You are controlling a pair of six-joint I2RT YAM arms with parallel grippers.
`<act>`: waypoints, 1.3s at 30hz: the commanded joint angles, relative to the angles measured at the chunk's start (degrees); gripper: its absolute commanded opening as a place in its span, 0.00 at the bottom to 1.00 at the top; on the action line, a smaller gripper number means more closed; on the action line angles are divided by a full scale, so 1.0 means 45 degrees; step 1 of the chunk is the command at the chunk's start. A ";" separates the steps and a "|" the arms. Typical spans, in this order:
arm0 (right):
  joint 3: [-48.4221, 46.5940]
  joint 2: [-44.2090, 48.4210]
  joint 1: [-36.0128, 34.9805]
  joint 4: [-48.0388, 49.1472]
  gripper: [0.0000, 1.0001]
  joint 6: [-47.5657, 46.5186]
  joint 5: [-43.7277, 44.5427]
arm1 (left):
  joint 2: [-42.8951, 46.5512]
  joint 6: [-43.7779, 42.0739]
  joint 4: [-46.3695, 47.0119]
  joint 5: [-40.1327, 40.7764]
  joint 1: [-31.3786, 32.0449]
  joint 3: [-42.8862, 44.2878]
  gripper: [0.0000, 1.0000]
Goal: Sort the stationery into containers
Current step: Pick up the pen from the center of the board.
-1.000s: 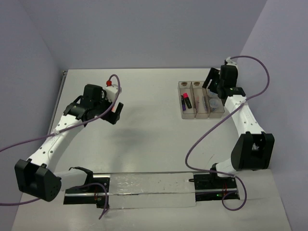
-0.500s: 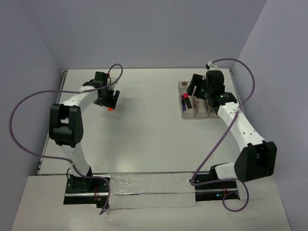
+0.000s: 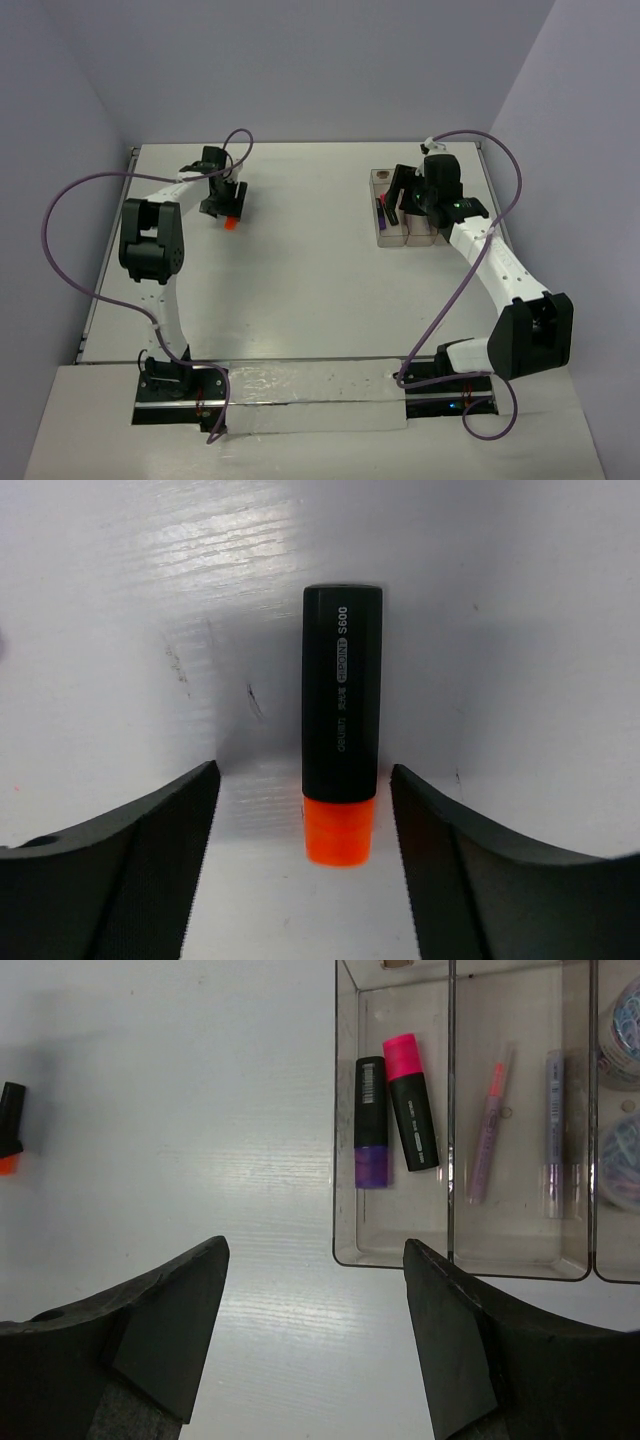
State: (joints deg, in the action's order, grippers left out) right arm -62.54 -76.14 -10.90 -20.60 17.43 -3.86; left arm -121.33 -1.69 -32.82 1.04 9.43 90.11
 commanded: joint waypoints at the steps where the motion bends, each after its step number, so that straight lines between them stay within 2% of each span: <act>1: -0.0050 0.0205 -0.0059 0.0183 0.78 -0.0184 -0.0135 | -0.0484 0.0259 -0.0018 -0.0289 0.0086 0.0630 0.65; 4: 0.0066 0.0368 -0.0079 0.0242 0.78 -0.0142 -0.0172 | -0.0468 0.0351 -0.0312 -0.0304 0.0072 0.0372 0.48; 5: 0.0070 0.0435 -0.0079 0.0242 0.78 -0.0142 -0.0177 | -0.0430 0.0652 -0.0325 -0.0527 0.0072 0.0259 0.39; 7: 0.0114 0.0542 -0.0079 0.0264 0.78 -0.0101 -0.0177 | -0.0302 0.0890 -0.0308 -0.1098 0.0072 -0.0008 0.11; 8: 0.0150 0.0613 -0.0081 0.0281 0.78 -0.0081 -0.0179 | -0.0284 0.0959 -0.0327 -0.1477 0.0072 -0.0046 0.02; 9: 0.0166 0.0632 -0.0098 0.0276 0.78 -0.0061 -0.0199 | -0.0282 0.1102 -0.0346 -0.1665 0.0072 -0.0063 0.00; 13: 0.0003 0.0728 -0.0234 0.0009 0.77 -0.0005 -0.0556 | 0.0067 0.1438 -0.0364 -0.2551 0.0063 -0.0122 0.00; 17: -0.0099 0.1040 -0.0735 -0.0064 0.77 -0.0058 -0.0885 | 0.1282 0.1834 0.0162 -0.3639 0.0053 -0.0642 0.00; 23: -0.0339 0.1685 -0.1660 0.0477 0.77 0.0113 -0.2657 | 0.3916 0.1684 -0.0089 -0.5345 0.0053 -0.0670 0.00; 29: -0.1066 0.1678 -0.3001 0.1719 0.75 0.1821 -0.4159 | 0.7133 0.1397 -0.0014 -0.6010 0.0072 -0.2076 0.00; 33: -0.2158 0.0965 -0.4442 0.3161 0.75 0.3039 -0.4253 | 0.9515 0.0737 0.0137 -0.6453 0.0105 -0.3322 0.00; 39: -0.3426 -0.0518 -0.6549 0.5359 0.75 0.4541 -0.3019 | 1.2639 -0.0432 0.0830 -0.6483 0.0248 -0.5074 0.00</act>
State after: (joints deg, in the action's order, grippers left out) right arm -73.61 -74.66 -35.75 -7.19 31.70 -20.26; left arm -71.08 0.39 -31.63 -26.11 10.05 70.28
